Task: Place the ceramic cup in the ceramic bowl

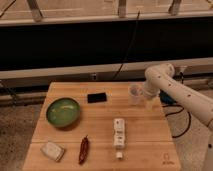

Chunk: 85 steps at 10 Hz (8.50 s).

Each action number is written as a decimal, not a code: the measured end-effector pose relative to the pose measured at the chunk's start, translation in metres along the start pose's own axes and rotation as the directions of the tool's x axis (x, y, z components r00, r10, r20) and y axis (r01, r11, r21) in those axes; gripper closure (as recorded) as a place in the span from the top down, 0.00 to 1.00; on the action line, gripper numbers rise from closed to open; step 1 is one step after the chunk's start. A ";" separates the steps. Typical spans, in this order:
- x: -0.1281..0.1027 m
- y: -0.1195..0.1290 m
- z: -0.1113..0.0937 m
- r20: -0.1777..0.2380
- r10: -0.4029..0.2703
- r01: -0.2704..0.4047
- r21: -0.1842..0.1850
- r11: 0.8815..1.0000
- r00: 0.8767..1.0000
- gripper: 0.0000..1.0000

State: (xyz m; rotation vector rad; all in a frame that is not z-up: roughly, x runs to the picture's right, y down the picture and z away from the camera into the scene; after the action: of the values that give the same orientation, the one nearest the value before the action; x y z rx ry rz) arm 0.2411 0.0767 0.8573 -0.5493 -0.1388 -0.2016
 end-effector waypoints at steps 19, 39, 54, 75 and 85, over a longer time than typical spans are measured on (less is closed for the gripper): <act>-0.023 0.020 -0.041 0.013 -0.074 0.074 -0.020 0.997 0.997 0.02; -0.219 -0.001 -0.100 -0.014 -0.422 0.421 -0.051 0.906 0.906 0.02; -0.373 -0.031 -0.095 0.034 -0.638 0.639 -0.055 0.767 0.769 0.02; -0.442 -0.050 -0.043 0.086 -0.695 0.700 -0.063 0.712 0.714 0.02; -0.441 -0.051 -0.034 0.080 -0.704 0.709 -0.065 0.702 0.705 0.36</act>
State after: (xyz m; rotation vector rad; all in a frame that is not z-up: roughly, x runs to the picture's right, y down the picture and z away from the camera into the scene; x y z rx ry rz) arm -0.1957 0.0830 0.7732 -0.5716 -0.3936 -0.9638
